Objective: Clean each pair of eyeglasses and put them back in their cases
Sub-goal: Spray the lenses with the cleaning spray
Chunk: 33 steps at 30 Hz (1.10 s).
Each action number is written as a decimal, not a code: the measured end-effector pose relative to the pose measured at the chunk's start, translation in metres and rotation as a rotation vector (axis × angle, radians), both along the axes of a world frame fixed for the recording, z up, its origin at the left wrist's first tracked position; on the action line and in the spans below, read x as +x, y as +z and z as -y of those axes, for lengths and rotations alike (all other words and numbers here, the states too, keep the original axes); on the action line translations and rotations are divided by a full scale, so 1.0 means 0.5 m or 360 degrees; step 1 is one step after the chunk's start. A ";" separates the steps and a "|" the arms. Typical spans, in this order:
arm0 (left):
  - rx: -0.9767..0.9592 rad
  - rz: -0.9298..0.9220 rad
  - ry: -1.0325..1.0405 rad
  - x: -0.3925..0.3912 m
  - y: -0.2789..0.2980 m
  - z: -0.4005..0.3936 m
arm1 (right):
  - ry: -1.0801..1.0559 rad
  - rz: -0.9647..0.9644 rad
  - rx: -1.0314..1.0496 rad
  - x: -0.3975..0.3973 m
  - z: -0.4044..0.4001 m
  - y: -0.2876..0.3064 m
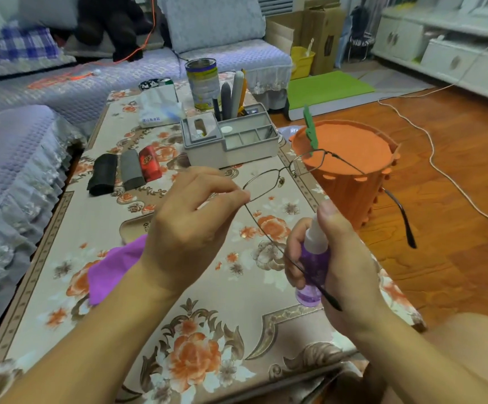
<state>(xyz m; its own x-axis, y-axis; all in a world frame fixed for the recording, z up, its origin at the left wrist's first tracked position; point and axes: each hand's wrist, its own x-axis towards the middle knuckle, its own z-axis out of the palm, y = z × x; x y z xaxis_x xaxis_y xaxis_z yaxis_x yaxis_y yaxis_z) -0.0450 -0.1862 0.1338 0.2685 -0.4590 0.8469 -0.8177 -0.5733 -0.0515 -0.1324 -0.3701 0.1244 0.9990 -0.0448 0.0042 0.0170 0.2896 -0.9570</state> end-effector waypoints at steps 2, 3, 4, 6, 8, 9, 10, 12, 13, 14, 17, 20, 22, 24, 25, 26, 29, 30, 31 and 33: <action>-0.0001 -0.0017 0.0001 -0.002 -0.004 0.000 | -0.0034 -0.0023 -0.0026 -0.001 0.001 0.004; -0.0007 -0.0025 -0.0003 -0.004 -0.007 0.000 | -0.0043 -0.0033 -0.0040 0.000 0.001 0.006; -0.0016 -0.0032 -0.0008 -0.006 -0.009 0.000 | -0.0046 -0.0037 -0.0064 0.000 0.002 0.007; -0.0027 -0.0045 -0.0008 -0.010 -0.013 0.000 | -0.0043 -0.0025 -0.0138 0.000 0.002 0.008; -0.0032 -0.0055 -0.0005 -0.012 -0.015 0.001 | -0.0041 0.0004 -0.0167 -0.003 0.002 0.011; -0.0034 -0.0060 -0.0004 -0.013 -0.016 0.001 | -0.0050 0.0023 -0.0166 -0.005 0.003 0.012; -0.0037 -0.0065 -0.0003 -0.013 -0.017 0.001 | -0.0070 0.0043 -0.0161 -0.007 0.005 0.013; -0.0054 -0.0071 -0.0001 -0.013 -0.017 -0.002 | -0.0142 0.0078 -0.0161 -0.008 0.008 0.014; -0.0071 -0.0081 -0.0001 -0.013 -0.017 -0.003 | -0.0194 0.0085 -0.0181 -0.008 0.009 0.014; -0.0099 -0.0100 -0.0001 -0.014 -0.017 -0.006 | -0.0257 0.0079 -0.0211 -0.006 0.012 0.012; -0.0251 -0.0227 -0.0017 -0.018 -0.018 -0.013 | -0.0471 0.0037 -0.0298 0.000 0.025 0.007; -0.0468 -0.0489 -0.0048 -0.019 -0.020 -0.021 | -0.0586 0.0068 -0.0435 0.004 0.035 0.007; -0.0560 -0.0629 -0.0062 -0.016 -0.021 -0.028 | -0.0606 0.0088 -0.0459 0.002 0.041 0.008; -0.0571 -0.0686 -0.0062 -0.014 -0.021 -0.033 | -0.0600 0.0110 -0.0484 0.000 0.042 0.010; -0.0558 -0.0695 -0.0065 -0.013 -0.021 -0.035 | -0.0590 0.0126 -0.0499 -0.001 0.042 0.011; -0.0533 -0.0694 -0.0070 -0.013 -0.021 -0.037 | -0.0573 0.0142 -0.0507 -0.001 0.040 0.011; -0.0410 -0.0622 -0.0082 -0.014 -0.021 -0.040 | -0.0511 0.0154 -0.0550 0.000 0.034 0.009; -0.0366 -0.0574 -0.0080 -0.015 -0.020 -0.039 | -0.0496 0.0137 -0.0583 0.001 0.033 0.009; -0.0331 -0.0530 -0.0078 -0.016 -0.019 -0.038 | -0.0491 0.0125 -0.0626 0.002 0.033 0.009; -0.0301 -0.0482 -0.0087 -0.018 -0.018 -0.034 | -0.0509 0.0127 -0.0704 0.004 0.034 0.008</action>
<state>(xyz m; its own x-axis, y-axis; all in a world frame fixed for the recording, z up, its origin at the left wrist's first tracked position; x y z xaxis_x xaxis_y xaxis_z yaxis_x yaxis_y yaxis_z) -0.0538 -0.1694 0.1249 0.4997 -0.3224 0.8040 -0.8094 -0.5045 0.3008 -0.1304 -0.3870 0.1283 0.9316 -0.3229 0.1668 0.1158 -0.1712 -0.9784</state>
